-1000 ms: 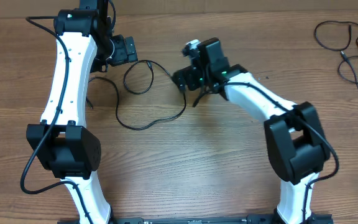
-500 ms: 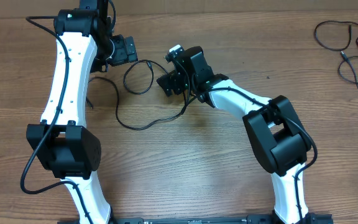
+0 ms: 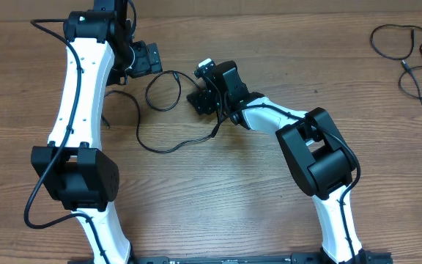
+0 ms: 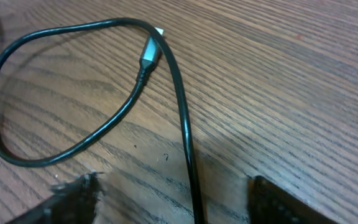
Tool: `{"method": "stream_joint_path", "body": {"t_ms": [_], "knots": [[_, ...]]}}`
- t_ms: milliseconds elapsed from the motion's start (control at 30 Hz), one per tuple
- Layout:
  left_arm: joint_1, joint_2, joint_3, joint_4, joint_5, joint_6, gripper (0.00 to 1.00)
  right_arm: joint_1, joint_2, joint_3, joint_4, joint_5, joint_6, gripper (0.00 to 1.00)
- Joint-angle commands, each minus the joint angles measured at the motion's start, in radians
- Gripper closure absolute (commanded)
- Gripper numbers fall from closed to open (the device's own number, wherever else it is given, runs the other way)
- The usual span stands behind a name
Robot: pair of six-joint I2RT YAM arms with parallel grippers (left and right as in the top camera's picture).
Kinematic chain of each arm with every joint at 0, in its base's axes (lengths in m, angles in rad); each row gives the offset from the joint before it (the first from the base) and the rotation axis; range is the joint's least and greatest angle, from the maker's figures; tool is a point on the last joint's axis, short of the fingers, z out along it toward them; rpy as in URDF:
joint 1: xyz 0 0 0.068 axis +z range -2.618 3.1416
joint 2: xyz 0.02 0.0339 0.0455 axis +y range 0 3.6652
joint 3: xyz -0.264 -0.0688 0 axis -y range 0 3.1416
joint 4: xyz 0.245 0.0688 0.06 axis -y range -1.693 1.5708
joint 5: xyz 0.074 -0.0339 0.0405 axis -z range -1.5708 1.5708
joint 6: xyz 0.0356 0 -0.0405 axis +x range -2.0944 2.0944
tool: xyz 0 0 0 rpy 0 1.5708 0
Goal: Untangle cables
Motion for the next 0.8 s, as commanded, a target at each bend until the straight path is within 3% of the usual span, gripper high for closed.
{"method": "stream_joint_path", "body": {"t_ms": [0,200,500,767], "knots": [[-0.006,-0.013,0.017,0.002,0.003,-0.013,0.00,0.001,0.019,-0.004,0.007,0.002,-0.023,0.29],[-0.006,-0.013,0.017,0.002,0.003,-0.013,0.00,0.002,0.019,-0.004,-0.012,0.004,-0.251,0.48],[-0.006,-0.013,0.017,0.002,0.003,-0.013,0.00,0.002,0.019,-0.004,-0.017,0.024,-0.264,0.42],[-0.006,-0.013,0.017,0.002,0.003,-0.013,0.00,0.002,0.019,-0.004,-0.025,0.023,-0.263,0.56]]}}
